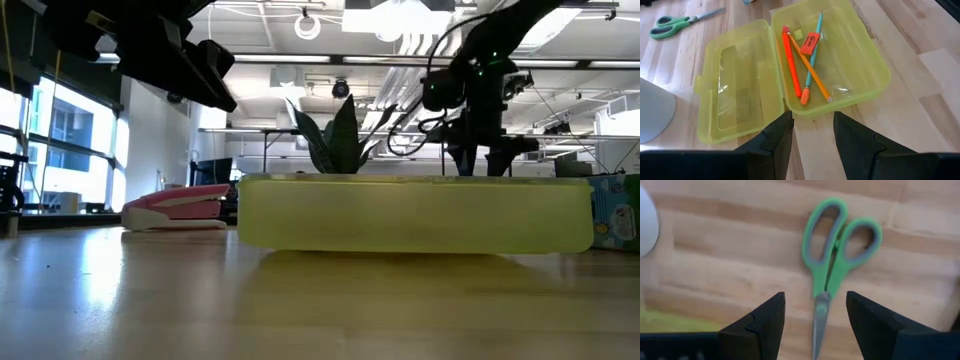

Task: Pack school essentials
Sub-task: Put the green scissors into the supply box, then put the blue sticky note into the supply box

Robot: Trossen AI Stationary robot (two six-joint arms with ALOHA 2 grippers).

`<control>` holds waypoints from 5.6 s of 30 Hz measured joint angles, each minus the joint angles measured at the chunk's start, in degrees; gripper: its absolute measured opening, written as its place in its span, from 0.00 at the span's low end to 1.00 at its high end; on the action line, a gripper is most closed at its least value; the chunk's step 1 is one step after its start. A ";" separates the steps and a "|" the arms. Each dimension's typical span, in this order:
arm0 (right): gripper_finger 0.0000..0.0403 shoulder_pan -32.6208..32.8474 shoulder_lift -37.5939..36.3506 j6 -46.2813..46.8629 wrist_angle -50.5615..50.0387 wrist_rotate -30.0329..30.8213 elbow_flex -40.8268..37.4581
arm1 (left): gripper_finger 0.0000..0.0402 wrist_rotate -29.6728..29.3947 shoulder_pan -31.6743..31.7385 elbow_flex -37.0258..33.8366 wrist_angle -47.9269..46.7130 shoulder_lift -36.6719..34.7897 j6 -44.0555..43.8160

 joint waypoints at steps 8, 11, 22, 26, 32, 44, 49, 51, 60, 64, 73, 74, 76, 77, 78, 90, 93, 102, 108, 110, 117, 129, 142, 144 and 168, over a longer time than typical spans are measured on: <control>0.50 -3.53 5.24 -1.46 3.19 -2.44 0.00 | 0.33 -0.01 0.00 0.00 -0.45 0.00 1.56; 0.50 -4.24 6.84 -1.67 3.39 -2.17 0.00 | 0.33 -0.01 0.00 0.00 -0.45 0.00 1.56; 0.50 -5.84 10.57 -2.09 6.98 -0.28 0.00 | 0.33 -0.02 0.00 0.00 -0.55 0.00 1.55; 0.50 -5.88 12.27 -2.60 6.96 -0.28 0.00 | 0.33 0.00 0.00 0.00 -1.23 0.00 1.57; 0.49 -5.86 14.43 -2.98 7.10 0.41 0.00 | 0.33 -0.01 0.00 0.00 -1.37 0.00 1.55; 0.35 -5.84 16.12 -2.96 7.54 0.09 0.15 | 0.33 -0.02 0.00 0.00 -2.29 0.00 1.55; 0.23 -5.80 16.14 -2.69 7.57 0.09 0.15 | 0.33 -0.02 0.00 0.00 -2.80 0.00 1.55; 0.20 -5.80 16.14 -3.15 7.58 0.14 0.15 | 0.33 -0.02 0.00 0.00 -3.20 0.00 1.55; 0.19 -5.80 16.06 -6.57 7.70 0.18 0.11 | 0.33 0.00 0.57 0.00 -3.66 0.00 1.57; 0.19 -5.80 15.20 -8.01 7.70 0.64 -0.14 | 0.33 -0.01 1.64 0.00 -3.66 0.00 1.55; 0.19 -5.82 11.73 -9.61 7.52 0.66 -0.15 | 0.33 0.07 2.69 0.02 -3.88 0.00 1.37; 0.19 -5.84 11.23 -9.63 7.27 0.60 -0.15 | 0.33 0.07 2.69 0.00 -3.88 0.00 1.37; 0.19 -5.84 9.81 -10.35 6.85 0.55 -0.15 | 0.33 0.09 2.69 0.00 -3.89 0.00 1.37; 0.19 -5.84 8.91 -10.63 6.82 0.40 -0.15 | 0.33 0.09 2.69 0.00 -3.91 0.00 1.37; 0.19 -5.84 7.88 -10.66 6.66 0.29 -0.13 | 0.33 0.10 2.69 0.00 -3.89 0.00 1.37; 0.18 -3.59 -10.16 -9.48 6.47 -1.11 -0.04 | 0.33 0.24 2.69 0.02 -3.88 0.00 0.49; 0.18 -0.86 -14.72 -7.41 7.20 -1.16 -0.04 | 0.33 0.24 2.69 0.00 -3.88 0.00 0.47; 0.18 12.53 -23.04 -1.32 12.21 -0.45 -0.02 | 0.33 0.24 2.69 0.00 -3.88 0.00 -0.18; 0.18 23.38 -22.56 0.12 22.57 0.45 0.00 | 0.33 0.23 2.69 0.00 -3.88 0.00 -0.38; 0.18 27.12 -21.73 0.01 26.63 1.70 0.00 | 0.33 0.22 2.69 0.01 -3.88 0.00 -1.20; 0.18 38.79 -16.60 -6.02 35.69 6.46 0.07 | 0.33 0.20 2.69 0.02 -4.73 0.00 -2.13; 0.18 51.76 -5.26 -17.62 40.40 7.70 0.07 | 0.33 0.04 2.69 0.02 -5.57 0.00 -3.20; 0.18 57.27 0.27 -23.85 41.18 7.72 0.07 | 0.33 -0.03 2.68 0.02 -4.45 0.00 -4.40; 0.18 57.89 0.91 -25.92 41.24 7.76 0.07 | 0.33 -0.02 2.69 0.02 -3.89 0.00 -5.08; 0.33 61.81 5.21 -32.78 43.72 8.66 0.07 | 0.33 -0.02 2.67 0.02 -3.29 0.00 -6.02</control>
